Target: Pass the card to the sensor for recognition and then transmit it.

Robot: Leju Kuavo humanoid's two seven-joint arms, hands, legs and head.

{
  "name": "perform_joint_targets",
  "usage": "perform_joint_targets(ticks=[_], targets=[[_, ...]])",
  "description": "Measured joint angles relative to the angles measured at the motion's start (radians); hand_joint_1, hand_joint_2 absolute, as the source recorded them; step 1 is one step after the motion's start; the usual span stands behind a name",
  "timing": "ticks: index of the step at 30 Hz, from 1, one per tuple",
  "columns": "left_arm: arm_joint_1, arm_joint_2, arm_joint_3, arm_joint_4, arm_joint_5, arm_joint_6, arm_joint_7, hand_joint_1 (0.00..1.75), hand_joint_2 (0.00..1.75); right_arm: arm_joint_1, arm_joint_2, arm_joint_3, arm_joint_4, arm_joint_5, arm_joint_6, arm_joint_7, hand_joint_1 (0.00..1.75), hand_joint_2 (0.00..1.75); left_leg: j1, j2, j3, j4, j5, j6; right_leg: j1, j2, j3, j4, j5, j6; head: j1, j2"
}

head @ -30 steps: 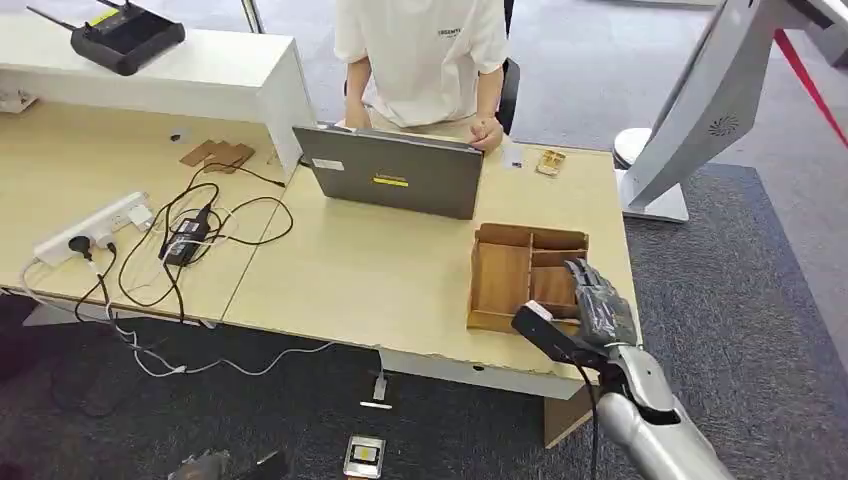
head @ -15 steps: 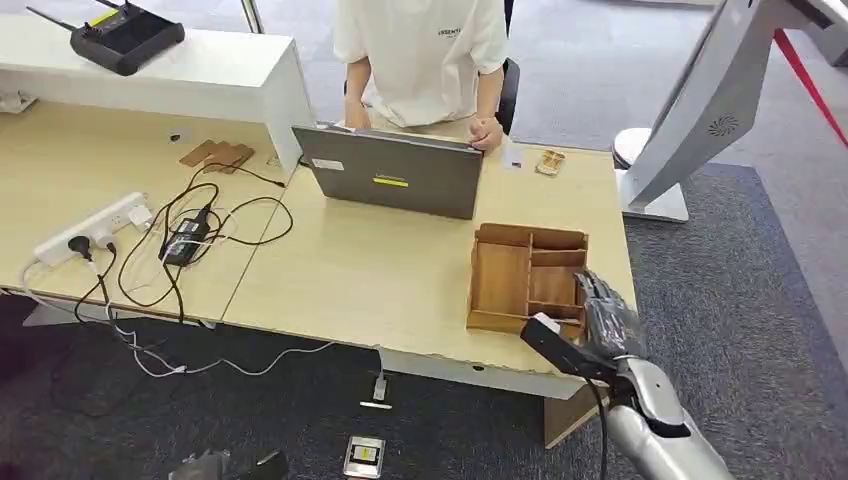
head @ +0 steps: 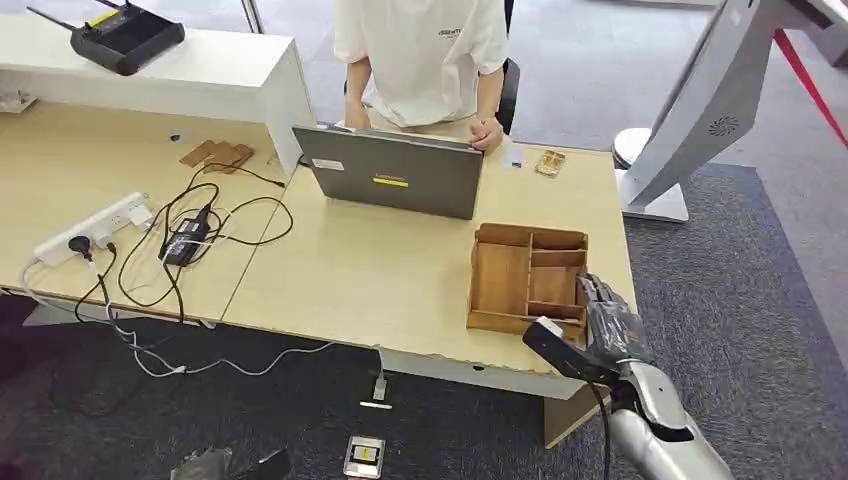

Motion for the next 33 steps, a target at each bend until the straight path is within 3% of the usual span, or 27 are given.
perform_joint_targets(ticks=[33], targets=[[-0.015,-0.006,-0.010,-0.005,-0.018,-0.010,-0.007,0.00,0.00,-0.002,0.021,0.018,-0.089,0.013,0.005,0.008,0.00,1.75,0.000,0.000,0.000,0.000,0.000,0.000,0.000,0.000,0.000,0.000,0.000,0.000,0.000,0.000]])
